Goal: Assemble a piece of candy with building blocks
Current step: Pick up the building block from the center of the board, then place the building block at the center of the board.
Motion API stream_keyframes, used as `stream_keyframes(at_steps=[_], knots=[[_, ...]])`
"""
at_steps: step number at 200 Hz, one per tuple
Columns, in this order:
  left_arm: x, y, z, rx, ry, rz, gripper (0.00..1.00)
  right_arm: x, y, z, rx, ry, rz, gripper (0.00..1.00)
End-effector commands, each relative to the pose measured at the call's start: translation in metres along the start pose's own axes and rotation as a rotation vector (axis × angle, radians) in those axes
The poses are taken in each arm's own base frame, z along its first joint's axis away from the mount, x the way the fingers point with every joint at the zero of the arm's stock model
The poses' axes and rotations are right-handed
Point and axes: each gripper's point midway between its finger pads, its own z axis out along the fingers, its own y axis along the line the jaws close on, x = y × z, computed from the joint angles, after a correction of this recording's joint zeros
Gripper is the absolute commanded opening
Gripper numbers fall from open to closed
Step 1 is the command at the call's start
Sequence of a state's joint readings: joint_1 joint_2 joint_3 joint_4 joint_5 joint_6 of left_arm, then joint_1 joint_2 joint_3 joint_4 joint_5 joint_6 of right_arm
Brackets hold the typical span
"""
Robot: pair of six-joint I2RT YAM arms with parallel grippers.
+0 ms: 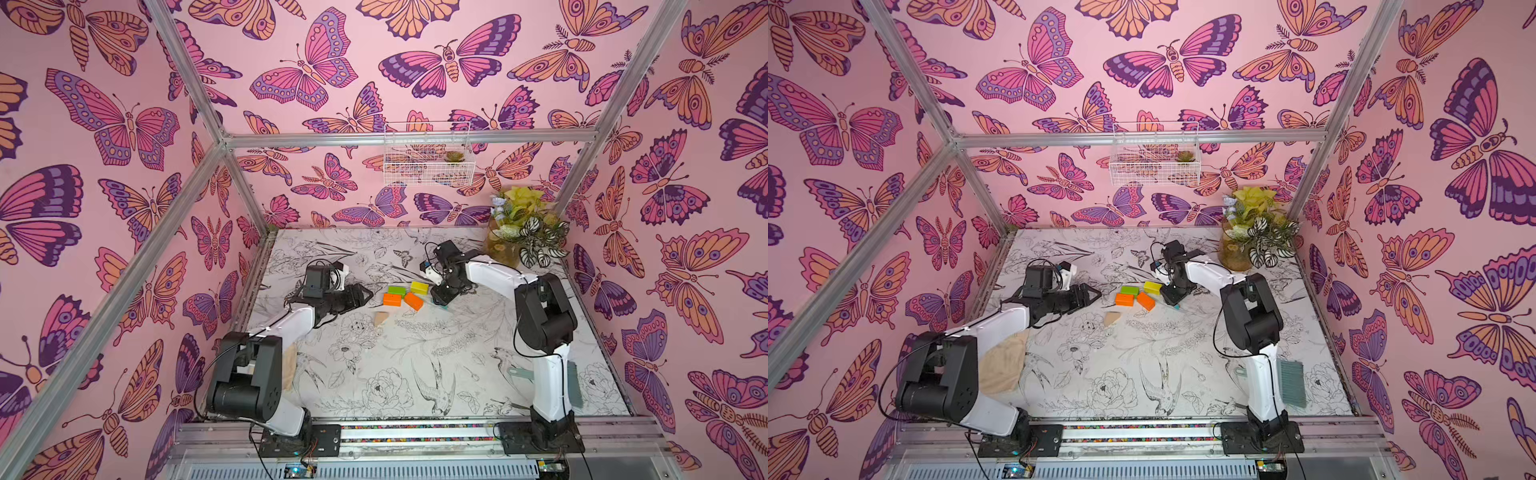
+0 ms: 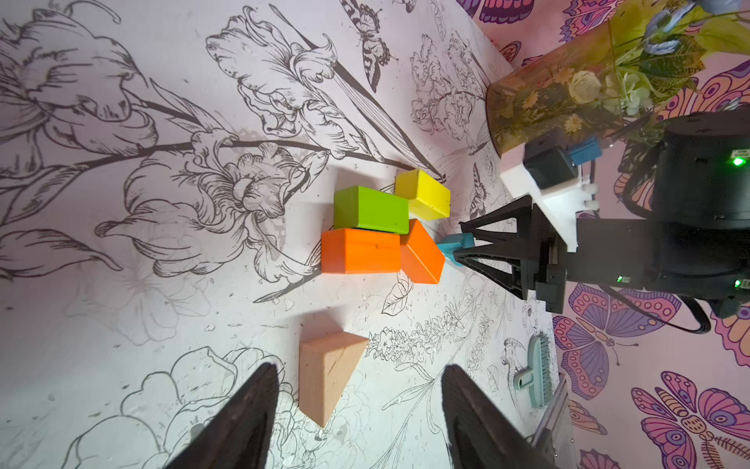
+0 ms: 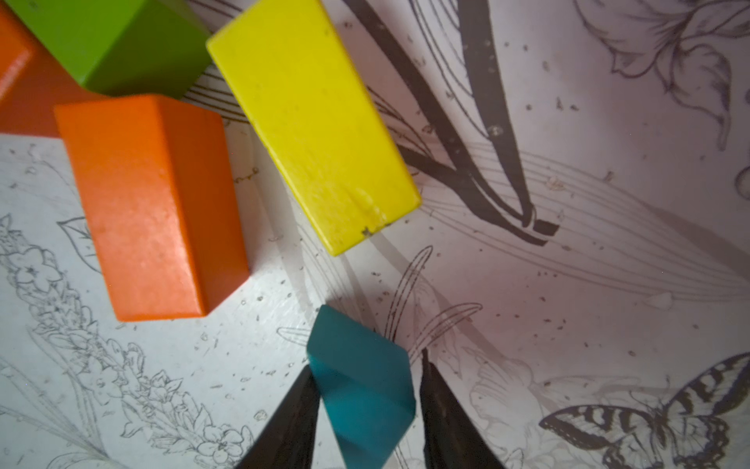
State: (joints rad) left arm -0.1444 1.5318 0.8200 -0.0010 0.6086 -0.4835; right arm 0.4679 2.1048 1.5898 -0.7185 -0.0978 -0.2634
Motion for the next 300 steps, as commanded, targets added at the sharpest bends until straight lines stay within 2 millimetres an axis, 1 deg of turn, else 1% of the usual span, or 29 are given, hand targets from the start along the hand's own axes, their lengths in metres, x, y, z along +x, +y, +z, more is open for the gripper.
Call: stream_keyframes(at_steps=[1,31,42,53,74,96,100,121,122,133,156,162,165,171,177,180,187,189,191,196,208,213,226,237,246,261,278,300], knots=[[0.007,0.003,-0.004,-0.012,0.008,-0.01,0.67,0.001,0.003,-0.005,0.005,0.0,-0.013,0.37],[0.009,0.004,-0.005,-0.013,0.008,-0.012,0.67,0.004,0.002,-0.008,0.022,-0.004,0.001,0.3],[0.008,0.004,-0.005,-0.013,0.006,-0.011,0.67,0.003,0.001,-0.012,0.029,-0.019,0.01,0.26],[0.009,0.004,-0.005,-0.013,0.007,-0.012,0.67,0.002,-0.001,-0.016,0.051,-0.035,0.024,0.24],[0.008,0.002,-0.008,-0.013,0.0,-0.008,0.67,0.0,-0.006,-0.032,0.103,-0.044,0.044,0.21],[0.007,0.001,-0.012,-0.021,-0.014,-0.001,0.67,-0.008,-0.006,-0.06,0.17,-0.052,0.057,0.19],[0.006,0.001,-0.013,-0.023,-0.02,0.001,0.67,-0.012,-0.006,-0.067,0.18,-0.064,0.062,0.19],[0.0,-0.001,-0.023,-0.04,-0.064,0.012,0.67,-0.037,0.01,-0.102,0.232,-0.134,0.045,0.19],[-0.001,-0.001,-0.024,-0.042,-0.067,0.013,0.67,-0.036,0.01,-0.101,0.234,-0.13,0.044,0.19],[-0.005,-0.001,-0.031,-0.058,-0.101,0.02,0.67,-0.054,0.027,-0.113,0.236,-0.176,0.03,0.19],[-0.015,-0.004,-0.049,-0.096,-0.185,0.039,0.67,-0.092,0.064,-0.121,0.183,-0.266,0.076,0.18],[-0.015,0.001,-0.051,-0.12,-0.203,0.03,0.67,-0.103,0.075,-0.12,0.152,-0.294,0.105,0.18],[-0.019,-0.004,-0.06,-0.121,-0.238,0.041,0.67,-0.108,0.08,-0.118,0.132,-0.306,0.122,0.18],[-0.022,-0.004,-0.066,-0.135,-0.271,0.039,0.67,-0.118,0.09,-0.116,0.089,-0.333,0.156,0.18],[-0.022,-0.001,-0.071,-0.154,-0.299,0.034,0.67,-0.128,0.101,-0.109,0.042,-0.346,0.19,0.18],[-0.024,-0.001,-0.075,-0.165,-0.318,0.034,0.67,-0.13,0.103,-0.107,0.033,-0.348,0.201,0.18],[-0.025,0.001,-0.083,-0.185,-0.357,0.028,0.67,-0.138,0.114,-0.098,0.003,-0.351,0.227,0.18],[-0.025,0.002,-0.086,-0.193,-0.369,0.027,0.67,-0.141,0.116,-0.099,-0.002,-0.355,0.23,0.18],[-0.025,0.002,-0.088,-0.199,-0.381,0.025,0.67,-0.142,0.117,-0.096,-0.002,-0.353,0.232,0.18],[-0.025,0.005,-0.094,-0.219,-0.407,0.02,0.68,-0.146,0.125,-0.088,-0.006,-0.346,0.23,0.18],[-0.023,0.01,-0.108,-0.254,-0.472,0.013,0.7,-0.154,0.14,-0.078,-0.003,-0.341,0.209,0.18],[-0.022,0.011,-0.114,-0.267,-0.494,0.014,0.7,-0.157,0.149,-0.072,-0.008,-0.337,0.197,0.18],[-0.02,0.014,-0.128,-0.306,-0.547,0.014,0.71,-0.161,0.168,-0.057,-0.023,-0.315,0.177,0.18],[-0.018,0.016,-0.139,-0.335,-0.581,0.019,0.72,-0.163,0.178,-0.044,-0.03,-0.297,0.173,0.18],[-0.015,0.019,-0.146,-0.357,-0.599,0.021,0.72,-0.165,0.184,-0.034,-0.032,-0.289,0.175,0.18],[-0.012,0.019,-0.152,-0.37,-0.61,0.031,0.73,-0.167,0.192,-0.021,-0.044,-0.28,0.192,0.18],[-0.009,0.02,-0.153,-0.376,-0.604,0.035,0.73,-0.167,0.193,-0.008,-0.035,-0.277,0.22,0.18],[-0.005,0.021,-0.15,-0.378,-0.578,0.029,0.73,-0.164,0.191,0.006,-0.016,-0.259,0.255,0.19]])
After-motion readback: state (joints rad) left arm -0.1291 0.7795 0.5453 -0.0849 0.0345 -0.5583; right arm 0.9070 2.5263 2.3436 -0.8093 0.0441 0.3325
